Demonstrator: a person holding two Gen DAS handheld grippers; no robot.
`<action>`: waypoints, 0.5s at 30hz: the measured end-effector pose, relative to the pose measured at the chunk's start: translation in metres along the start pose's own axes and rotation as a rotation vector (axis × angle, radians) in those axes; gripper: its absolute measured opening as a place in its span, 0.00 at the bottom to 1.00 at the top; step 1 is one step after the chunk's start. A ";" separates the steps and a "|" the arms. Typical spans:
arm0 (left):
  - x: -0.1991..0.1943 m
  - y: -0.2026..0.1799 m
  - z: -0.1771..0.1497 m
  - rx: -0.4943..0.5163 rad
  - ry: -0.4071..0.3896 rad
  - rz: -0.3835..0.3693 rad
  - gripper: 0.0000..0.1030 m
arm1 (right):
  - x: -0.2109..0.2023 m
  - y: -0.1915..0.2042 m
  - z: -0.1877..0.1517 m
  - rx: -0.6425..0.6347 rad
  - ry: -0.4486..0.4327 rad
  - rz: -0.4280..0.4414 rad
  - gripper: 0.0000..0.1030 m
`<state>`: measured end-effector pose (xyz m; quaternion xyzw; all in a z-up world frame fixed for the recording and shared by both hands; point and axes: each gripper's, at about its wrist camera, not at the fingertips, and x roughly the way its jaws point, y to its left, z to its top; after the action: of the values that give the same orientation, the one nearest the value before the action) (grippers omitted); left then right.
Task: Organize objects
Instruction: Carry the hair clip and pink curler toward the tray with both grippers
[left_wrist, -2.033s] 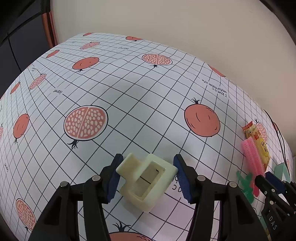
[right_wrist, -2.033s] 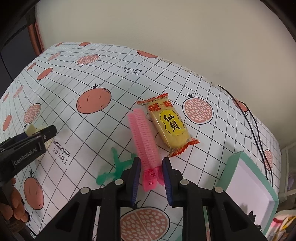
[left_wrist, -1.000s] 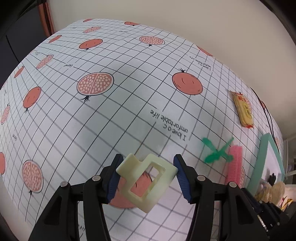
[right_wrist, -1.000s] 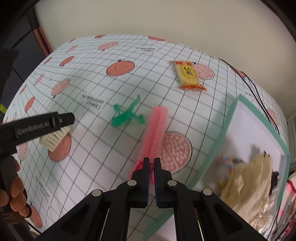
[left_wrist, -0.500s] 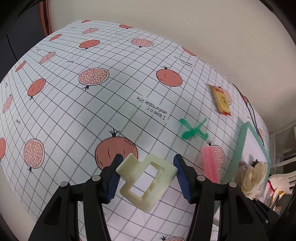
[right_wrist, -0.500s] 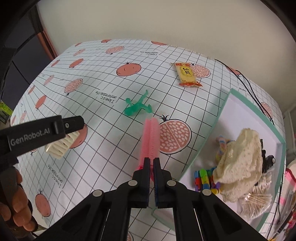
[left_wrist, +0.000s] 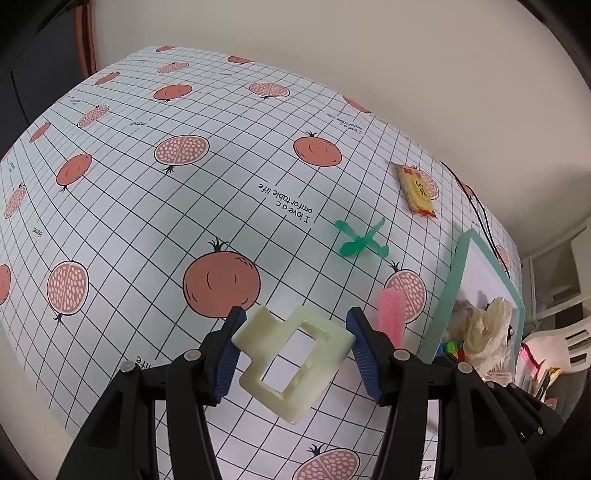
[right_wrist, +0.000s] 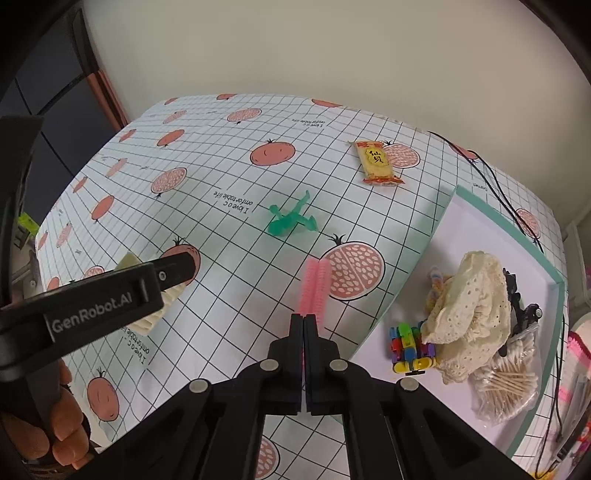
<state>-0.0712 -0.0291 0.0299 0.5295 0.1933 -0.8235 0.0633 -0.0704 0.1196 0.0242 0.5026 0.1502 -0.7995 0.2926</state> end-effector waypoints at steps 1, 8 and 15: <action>0.000 0.000 -0.001 -0.002 0.000 0.003 0.56 | 0.002 0.001 0.000 -0.001 0.004 0.000 0.00; 0.009 0.009 0.000 -0.019 0.018 0.016 0.56 | 0.015 0.000 -0.002 0.003 0.034 -0.012 0.01; 0.016 0.018 0.001 -0.035 0.033 0.030 0.56 | 0.028 0.000 -0.004 0.005 0.058 -0.016 0.01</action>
<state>-0.0733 -0.0439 0.0112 0.5447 0.2010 -0.8101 0.0815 -0.0762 0.1128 -0.0024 0.5250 0.1608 -0.7873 0.2803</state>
